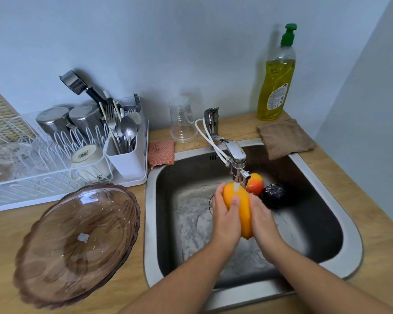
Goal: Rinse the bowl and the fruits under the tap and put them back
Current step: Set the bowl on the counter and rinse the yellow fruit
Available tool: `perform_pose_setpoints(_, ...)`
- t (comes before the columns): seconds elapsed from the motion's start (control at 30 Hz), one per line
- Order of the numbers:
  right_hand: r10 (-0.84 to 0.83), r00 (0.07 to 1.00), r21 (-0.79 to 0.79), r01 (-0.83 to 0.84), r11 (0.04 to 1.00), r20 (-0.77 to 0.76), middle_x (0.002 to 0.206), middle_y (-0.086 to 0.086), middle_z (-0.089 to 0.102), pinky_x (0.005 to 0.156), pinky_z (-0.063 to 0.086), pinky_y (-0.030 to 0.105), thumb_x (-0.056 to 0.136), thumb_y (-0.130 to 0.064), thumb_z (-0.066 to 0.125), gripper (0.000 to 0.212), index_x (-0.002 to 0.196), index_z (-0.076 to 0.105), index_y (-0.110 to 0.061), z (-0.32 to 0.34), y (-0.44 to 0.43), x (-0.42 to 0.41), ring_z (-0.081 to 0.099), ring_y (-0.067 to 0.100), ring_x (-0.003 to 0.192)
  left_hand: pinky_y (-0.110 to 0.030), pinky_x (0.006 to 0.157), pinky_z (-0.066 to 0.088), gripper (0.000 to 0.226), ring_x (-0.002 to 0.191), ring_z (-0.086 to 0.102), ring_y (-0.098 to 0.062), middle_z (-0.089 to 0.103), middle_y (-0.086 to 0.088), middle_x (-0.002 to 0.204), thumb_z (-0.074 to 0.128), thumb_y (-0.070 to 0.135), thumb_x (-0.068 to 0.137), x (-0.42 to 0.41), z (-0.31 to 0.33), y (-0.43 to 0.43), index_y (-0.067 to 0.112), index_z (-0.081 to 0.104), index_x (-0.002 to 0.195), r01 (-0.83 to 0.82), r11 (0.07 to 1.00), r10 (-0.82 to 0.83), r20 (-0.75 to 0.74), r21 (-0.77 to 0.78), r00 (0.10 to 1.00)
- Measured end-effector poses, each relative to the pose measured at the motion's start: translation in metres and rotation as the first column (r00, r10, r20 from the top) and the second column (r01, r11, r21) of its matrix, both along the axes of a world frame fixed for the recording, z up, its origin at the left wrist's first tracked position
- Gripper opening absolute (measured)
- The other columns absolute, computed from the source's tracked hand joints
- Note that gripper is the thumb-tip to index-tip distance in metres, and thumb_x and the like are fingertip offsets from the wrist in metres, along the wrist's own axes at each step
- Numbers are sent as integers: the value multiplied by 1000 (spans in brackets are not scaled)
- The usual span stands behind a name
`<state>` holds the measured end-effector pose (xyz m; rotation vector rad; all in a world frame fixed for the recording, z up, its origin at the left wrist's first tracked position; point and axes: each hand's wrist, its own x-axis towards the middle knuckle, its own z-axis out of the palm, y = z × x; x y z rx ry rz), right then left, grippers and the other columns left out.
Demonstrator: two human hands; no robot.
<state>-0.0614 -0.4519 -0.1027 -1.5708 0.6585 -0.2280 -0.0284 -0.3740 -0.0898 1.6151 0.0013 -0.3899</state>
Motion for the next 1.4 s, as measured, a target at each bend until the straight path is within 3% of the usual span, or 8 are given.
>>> perform_pose_setpoints(0.3, 249, 962, -474, -171, 864, 107, 125, -30, 46, 87, 42, 14, 87, -58, 28, 40, 125, 39, -54, 4, -9, -22, 49, -8, 111, -41, 77, 55, 50, 98, 65, -28, 65, -16, 115, 52, 52, 89, 41, 9, 3, 17, 57, 125, -31, 981, -77, -527, -193, 846)
perform_pose_setpoints(0.47, 96, 987, -336, -48, 941, 129, 122, -11, 55, 90, 41, 24, 88, -53, 27, 48, 128, 48, -36, 0, -10, -12, 54, 12, 114, -37, 102, 45, 41, 114, 56, -19, 53, -9, 132, 34, 45, 100, -2, 2, -14, 19, 42, 132, -109, 969, 19, -373, -220, 928)
perform_pose_setpoints(0.67, 216, 972, -409, -162, 898, 88, 141, -13, 42, 111, 28, 27, 90, -41, 29, 50, 139, 38, -31, -1, -5, -16, 38, 3, 129, -19, 78, 46, 34, 106, 55, -9, 55, 4, 125, 36, 38, 102, 0, -4, 0, 27, 42, 134, -61, 986, 32, -182, -154, 983)
perform_pose_setpoints(0.8, 276, 955, -341, -225, 913, 110, 135, -9, 51, 111, 31, 26, 91, -35, 34, 43, 129, 51, -27, 10, -9, 4, 46, 7, 129, -39, 99, 48, 29, 111, 58, -18, 60, -4, 121, 42, 36, 100, -4, -7, 3, 23, 52, 124, 45, 998, -48, -103, -35, 993)
perform_pose_setpoints(1.07, 176, 974, 67, -186, 980, 143, 132, -12, 42, 96, 37, 21, 100, -31, 35, 31, 129, 36, -40, 11, 18, -7, 44, 7, 119, -40, 96, 48, 35, 114, 56, -21, 57, -5, 127, 41, 37, 100, 11, 6, 15, 23, 48, 131, -151, 965, 95, -251, -213, 963)
perform_pose_setpoints(1.2, 249, 965, -258, -220, 941, 84, 138, -15, 33, 105, 34, 27, 96, -32, 45, 46, 138, 25, -39, 3, 18, -17, 38, 8, 128, -35, 90, 45, 27, 104, 54, -18, 55, -7, 122, 36, 35, 102, 15, 10, 13, 24, 49, 124, -170, 972, 118, -288, -161, 950)
perform_pose_setpoints(1.3, 350, 937, -626, -283, 726, -17, 127, -14, 31, 92, 35, 19, 92, -33, 53, 62, 145, 21, -35, 8, 6, -22, 42, 4, 111, -31, 72, 49, 22, 92, 56, -18, 57, -7, 109, 45, 33, 99, 20, 18, 4, 24, 50, 118, -176, 969, 112, -326, -174, 939)
perform_pose_setpoints(1.4, 357, 934, -565, -282, 775, 23, 128, -16, 36, 86, 39, 19, 94, -39, 49, 56, 142, 20, -45, 7, 1, -28, 46, 4, 108, -34, 69, 51, 21, 90, 58, -20, 59, -9, 106, 55, 33, 94, 20, 19, -7, 22, 55, 112, -184, 969, 125, -314, -166, 941)
